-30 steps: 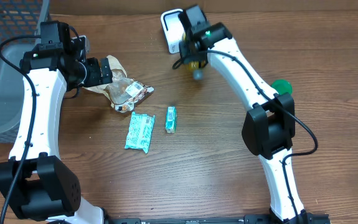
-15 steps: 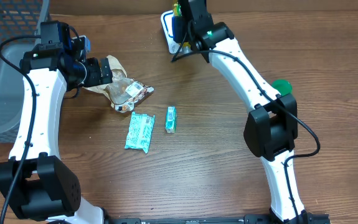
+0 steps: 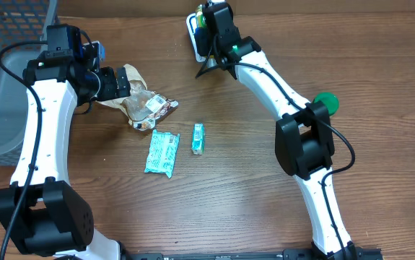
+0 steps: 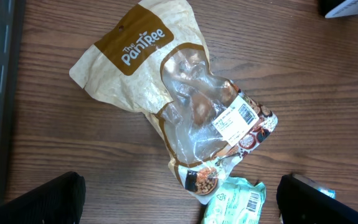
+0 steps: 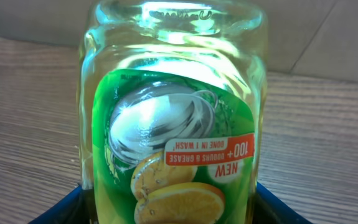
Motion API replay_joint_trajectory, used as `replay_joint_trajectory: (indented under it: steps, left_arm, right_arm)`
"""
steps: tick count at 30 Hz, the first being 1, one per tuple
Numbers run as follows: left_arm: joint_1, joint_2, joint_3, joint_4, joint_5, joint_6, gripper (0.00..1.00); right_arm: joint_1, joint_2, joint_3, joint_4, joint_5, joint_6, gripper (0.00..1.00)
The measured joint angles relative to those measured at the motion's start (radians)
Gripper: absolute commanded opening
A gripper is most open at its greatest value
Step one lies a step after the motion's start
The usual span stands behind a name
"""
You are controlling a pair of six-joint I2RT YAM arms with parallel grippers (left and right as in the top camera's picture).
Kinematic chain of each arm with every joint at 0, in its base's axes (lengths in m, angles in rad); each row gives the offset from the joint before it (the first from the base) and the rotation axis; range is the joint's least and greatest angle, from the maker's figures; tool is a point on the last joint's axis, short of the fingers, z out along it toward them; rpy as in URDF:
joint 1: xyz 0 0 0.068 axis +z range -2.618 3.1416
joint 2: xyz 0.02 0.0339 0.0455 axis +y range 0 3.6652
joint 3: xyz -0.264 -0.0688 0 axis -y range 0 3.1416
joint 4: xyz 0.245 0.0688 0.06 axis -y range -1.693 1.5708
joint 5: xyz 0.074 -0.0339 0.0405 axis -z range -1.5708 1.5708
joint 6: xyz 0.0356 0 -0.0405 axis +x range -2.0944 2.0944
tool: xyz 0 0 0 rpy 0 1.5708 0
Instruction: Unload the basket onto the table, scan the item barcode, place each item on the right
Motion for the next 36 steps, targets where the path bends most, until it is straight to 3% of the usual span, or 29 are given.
replay_joint_trajectory:
  steps: [12, 20, 30, 36]
  left_arm:
    - [0.000, 0.000, 0.000, 0.000, 0.000, 0.000, 1.00]
    - [0.000, 0.000, 0.000, 0.000, 0.000, 0.000, 0.99]
    - [0.000, 0.000, 0.000, 0.000, 0.000, 0.000, 1.00]
    - [0.000, 0.000, 0.000, 0.000, 0.000, 0.000, 1.00]
  right_arm:
    - [0.000, 0.016, -0.003, 0.058, -0.001, -0.003, 0.42]
    - [-0.001, -0.002, -0.003, -0.061, -0.002, 0.016, 0.43]
    - [-0.033, -0.363, 0.006, -0.634, -0.002, 0.032, 0.42]
    - [-0.073, -0.407, 0.011, -1.000, -0.034, 0.047, 0.44]
